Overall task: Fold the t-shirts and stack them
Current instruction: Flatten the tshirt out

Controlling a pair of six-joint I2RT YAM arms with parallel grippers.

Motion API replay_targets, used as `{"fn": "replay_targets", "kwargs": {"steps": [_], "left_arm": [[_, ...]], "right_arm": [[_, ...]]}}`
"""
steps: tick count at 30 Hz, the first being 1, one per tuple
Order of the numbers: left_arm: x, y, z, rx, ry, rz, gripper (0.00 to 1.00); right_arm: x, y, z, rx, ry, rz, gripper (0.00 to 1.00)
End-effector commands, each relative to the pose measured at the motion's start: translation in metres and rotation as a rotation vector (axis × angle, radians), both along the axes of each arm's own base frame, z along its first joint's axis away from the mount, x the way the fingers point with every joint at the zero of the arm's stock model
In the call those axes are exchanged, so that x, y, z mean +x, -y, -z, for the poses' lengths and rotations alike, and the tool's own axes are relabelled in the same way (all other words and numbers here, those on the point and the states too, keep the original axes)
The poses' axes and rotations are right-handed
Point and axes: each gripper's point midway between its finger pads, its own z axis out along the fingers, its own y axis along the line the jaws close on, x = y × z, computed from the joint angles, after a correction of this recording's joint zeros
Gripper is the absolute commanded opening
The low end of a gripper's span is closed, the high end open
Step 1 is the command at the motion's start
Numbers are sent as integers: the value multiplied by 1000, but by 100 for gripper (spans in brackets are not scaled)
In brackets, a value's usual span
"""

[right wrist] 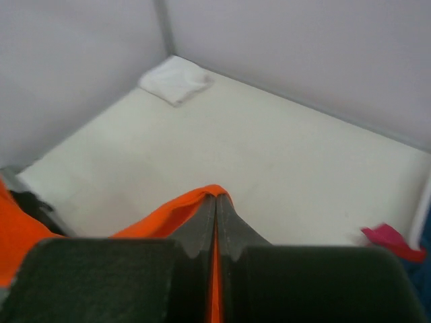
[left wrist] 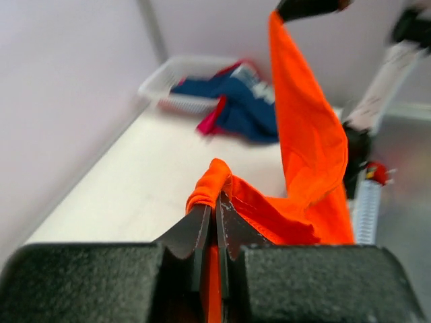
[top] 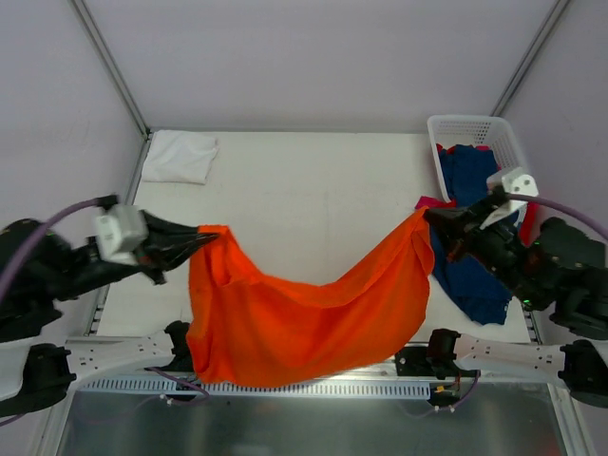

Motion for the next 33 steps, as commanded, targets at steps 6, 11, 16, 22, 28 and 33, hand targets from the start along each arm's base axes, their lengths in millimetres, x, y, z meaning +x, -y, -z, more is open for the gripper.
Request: {"fn": "replay_targets", "kwargs": {"steps": [6, 11, 16, 22, 28, 33], "left_arm": [[131, 75, 102, 314, -66, -356, 0], [179, 89, 174, 421, -168, -461, 0], [237, 83, 238, 497, -298, -507, 0], [301, 68, 272, 446, -450, -494, 0], [377, 46, 296, 539, -430, -601, 0], [440, 44, 303, 623, -343, -658, 0]], "right_arm": [[69, 33, 96, -226, -61, 631, 0], [89, 50, 158, -244, -174, 813, 0], [117, 72, 209, -309, -261, 983, 0], [161, 87, 243, -364, -342, 1081, 0], [220, 74, 281, -393, -432, 1057, 0], [276, 62, 304, -481, -487, 1050, 0]]}}
